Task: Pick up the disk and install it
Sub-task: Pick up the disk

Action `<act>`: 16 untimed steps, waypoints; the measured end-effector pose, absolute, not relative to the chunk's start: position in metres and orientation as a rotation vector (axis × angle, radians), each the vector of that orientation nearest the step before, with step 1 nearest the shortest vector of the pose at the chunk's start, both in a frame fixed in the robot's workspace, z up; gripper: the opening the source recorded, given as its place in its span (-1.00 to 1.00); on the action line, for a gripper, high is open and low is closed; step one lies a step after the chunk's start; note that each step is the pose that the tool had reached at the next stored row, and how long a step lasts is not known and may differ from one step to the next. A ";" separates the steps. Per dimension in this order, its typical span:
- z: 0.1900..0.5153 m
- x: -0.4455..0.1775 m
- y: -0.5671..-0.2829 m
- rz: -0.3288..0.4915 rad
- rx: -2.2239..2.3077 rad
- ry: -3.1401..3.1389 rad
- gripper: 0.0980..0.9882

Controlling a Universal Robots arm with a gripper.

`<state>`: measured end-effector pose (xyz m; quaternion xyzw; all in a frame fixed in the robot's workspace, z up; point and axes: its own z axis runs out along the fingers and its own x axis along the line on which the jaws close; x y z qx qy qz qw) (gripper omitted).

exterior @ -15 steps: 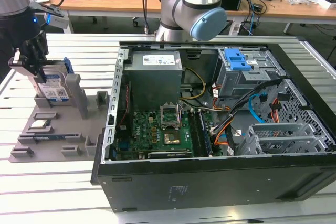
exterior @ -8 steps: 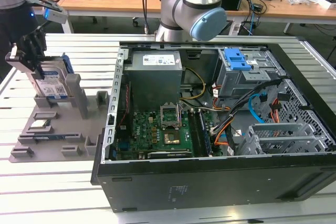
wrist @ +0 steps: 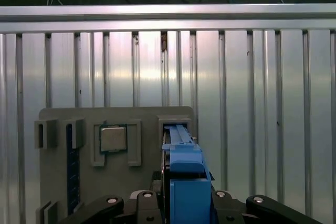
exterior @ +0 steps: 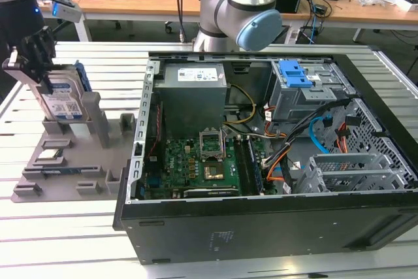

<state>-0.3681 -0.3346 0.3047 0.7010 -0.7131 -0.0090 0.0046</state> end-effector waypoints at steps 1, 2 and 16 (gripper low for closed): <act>0.306 -0.368 -0.335 -0.028 2.196 -2.234 -0.40; 0.307 -0.368 -0.335 -0.028 2.196 -2.234 -0.40; 0.325 -0.368 -0.335 -0.028 2.196 -2.234 -0.40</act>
